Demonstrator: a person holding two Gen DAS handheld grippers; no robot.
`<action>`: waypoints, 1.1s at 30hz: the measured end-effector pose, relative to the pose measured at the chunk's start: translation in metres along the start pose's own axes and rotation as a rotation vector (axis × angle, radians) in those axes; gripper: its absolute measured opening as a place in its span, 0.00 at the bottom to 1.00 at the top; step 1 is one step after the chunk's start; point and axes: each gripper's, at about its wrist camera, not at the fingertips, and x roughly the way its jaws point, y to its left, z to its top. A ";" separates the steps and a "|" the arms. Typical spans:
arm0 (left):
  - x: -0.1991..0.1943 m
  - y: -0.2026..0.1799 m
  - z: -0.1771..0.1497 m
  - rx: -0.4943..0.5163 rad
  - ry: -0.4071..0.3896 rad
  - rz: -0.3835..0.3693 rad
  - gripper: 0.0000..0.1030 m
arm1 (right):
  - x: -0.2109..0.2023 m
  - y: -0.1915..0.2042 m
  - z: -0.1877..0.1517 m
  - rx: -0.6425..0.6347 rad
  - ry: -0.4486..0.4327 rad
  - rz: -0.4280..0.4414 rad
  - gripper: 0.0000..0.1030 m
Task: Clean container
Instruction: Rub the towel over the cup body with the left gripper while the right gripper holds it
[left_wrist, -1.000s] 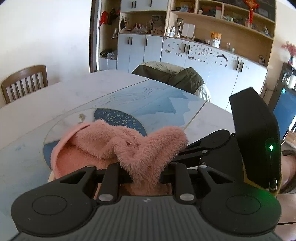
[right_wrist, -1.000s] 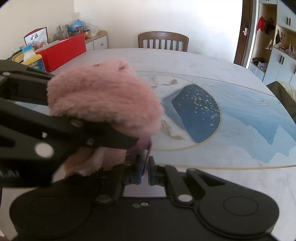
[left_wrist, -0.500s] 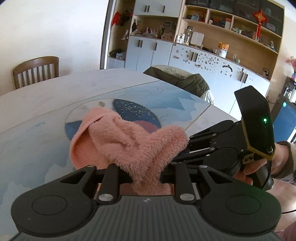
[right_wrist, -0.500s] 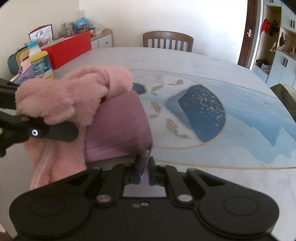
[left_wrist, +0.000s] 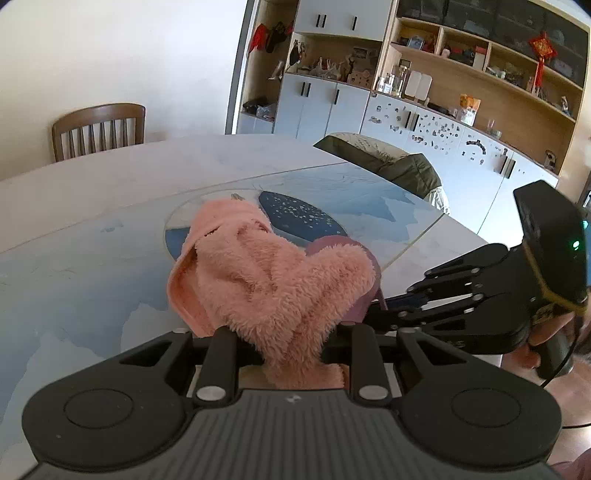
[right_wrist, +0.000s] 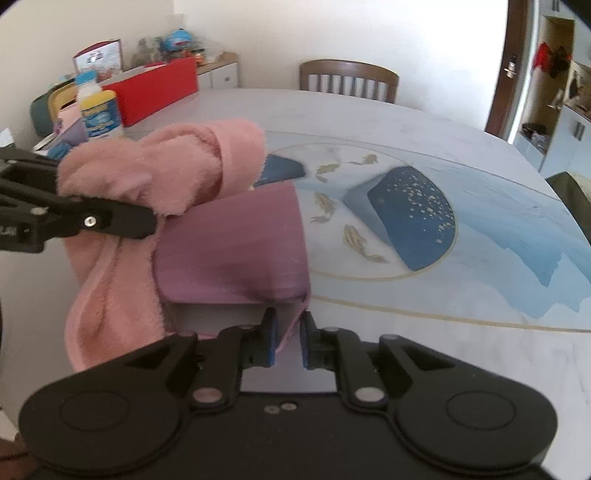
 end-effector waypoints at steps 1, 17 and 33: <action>0.000 0.001 0.000 0.000 -0.001 0.004 0.22 | -0.002 -0.002 -0.001 -0.003 -0.002 0.017 0.14; 0.013 0.018 0.010 -0.032 -0.006 0.076 0.22 | -0.021 -0.013 0.020 -0.114 -0.134 0.169 0.35; 0.005 -0.055 0.037 0.059 -0.050 -0.131 0.23 | -0.024 -0.004 0.008 -0.108 -0.183 0.208 0.13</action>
